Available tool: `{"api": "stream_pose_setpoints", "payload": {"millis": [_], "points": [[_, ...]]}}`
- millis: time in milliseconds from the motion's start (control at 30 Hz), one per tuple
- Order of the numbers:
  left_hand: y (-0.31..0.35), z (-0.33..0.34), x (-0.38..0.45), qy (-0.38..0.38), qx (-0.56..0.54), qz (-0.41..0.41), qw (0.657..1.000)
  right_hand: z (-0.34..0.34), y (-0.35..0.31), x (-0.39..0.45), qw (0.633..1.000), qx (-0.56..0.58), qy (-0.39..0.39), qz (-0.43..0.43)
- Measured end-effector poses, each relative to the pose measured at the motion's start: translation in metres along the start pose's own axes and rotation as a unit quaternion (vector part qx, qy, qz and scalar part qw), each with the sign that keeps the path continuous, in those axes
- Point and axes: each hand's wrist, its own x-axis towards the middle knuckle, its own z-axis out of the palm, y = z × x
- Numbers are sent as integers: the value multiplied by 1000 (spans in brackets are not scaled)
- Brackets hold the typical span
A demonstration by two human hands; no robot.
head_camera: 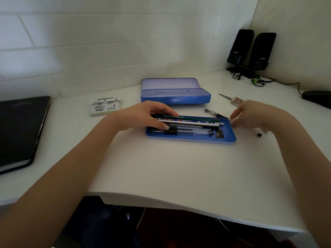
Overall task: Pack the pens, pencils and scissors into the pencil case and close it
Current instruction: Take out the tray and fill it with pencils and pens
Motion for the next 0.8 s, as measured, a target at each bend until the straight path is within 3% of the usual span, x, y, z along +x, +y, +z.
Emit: {"api": "stream_pose_setpoints", "payload": {"millis": [200,367,533,667,800], "points": [[-1,0,1,-1,-3,2,1000,7,-6,2,997,12,72,-2],[-2,-1,0,-5,-10,1,1000,2,-14,-11,984,121,84,-98],[-6,-2,4,42,-2,5,999,-3,-25,-32,967,158,-14,-202],[-12,-2,10,75,-115,-4,991,6,-36,-43,952,93,-75,-282],[-9,-2,9,54,-41,-24,997,19,-44,-45,940,85,-112,-312]]}}
